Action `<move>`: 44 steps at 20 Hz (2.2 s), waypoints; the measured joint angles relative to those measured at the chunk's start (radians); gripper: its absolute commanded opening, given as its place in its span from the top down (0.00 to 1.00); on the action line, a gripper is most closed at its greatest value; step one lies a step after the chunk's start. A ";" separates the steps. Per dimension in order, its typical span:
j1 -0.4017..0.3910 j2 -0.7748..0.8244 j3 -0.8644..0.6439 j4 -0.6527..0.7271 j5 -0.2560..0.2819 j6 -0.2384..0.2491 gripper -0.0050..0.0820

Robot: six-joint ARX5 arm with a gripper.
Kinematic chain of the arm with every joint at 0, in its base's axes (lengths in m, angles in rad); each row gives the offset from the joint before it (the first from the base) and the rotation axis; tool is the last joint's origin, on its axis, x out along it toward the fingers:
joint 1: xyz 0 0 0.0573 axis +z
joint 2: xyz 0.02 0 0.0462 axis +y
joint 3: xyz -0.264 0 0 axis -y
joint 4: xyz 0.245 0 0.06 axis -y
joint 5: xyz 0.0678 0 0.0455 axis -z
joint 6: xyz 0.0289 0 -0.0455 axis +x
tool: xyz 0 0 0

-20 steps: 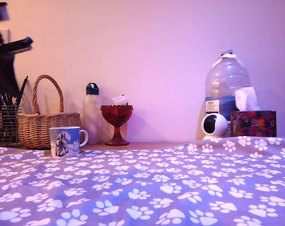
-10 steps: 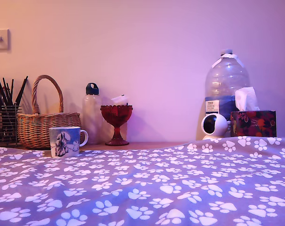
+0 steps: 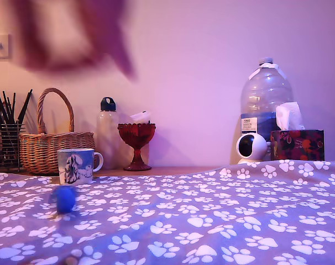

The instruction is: Pick the coffee capsule and then drop it inside the coffee cup in front of you

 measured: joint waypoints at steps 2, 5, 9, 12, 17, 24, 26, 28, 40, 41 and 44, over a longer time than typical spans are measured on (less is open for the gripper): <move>0.000 0.000 0.000 0.000 -0.003 -0.011 0.96; 0.000 0.000 0.000 0.006 -0.048 -0.012 0.96; 0.000 0.000 0.000 0.049 -0.114 -0.037 0.96; 0.000 0.000 0.000 0.068 -0.113 -0.043 0.96; 0.000 0.005 0.000 0.251 -0.105 -0.169 0.70; -0.087 0.121 0.000 0.426 -0.094 -0.228 0.29; -0.107 0.135 0.000 0.460 -0.108 -0.246 0.29; -0.122 0.153 0.000 0.490 -0.131 -0.246 0.29; -0.134 0.301 0.057 0.480 -0.187 -0.251 0.29; -0.138 0.338 0.092 0.455 -0.195 -0.251 0.29; -0.144 0.443 0.245 0.347 -0.214 -0.250 0.29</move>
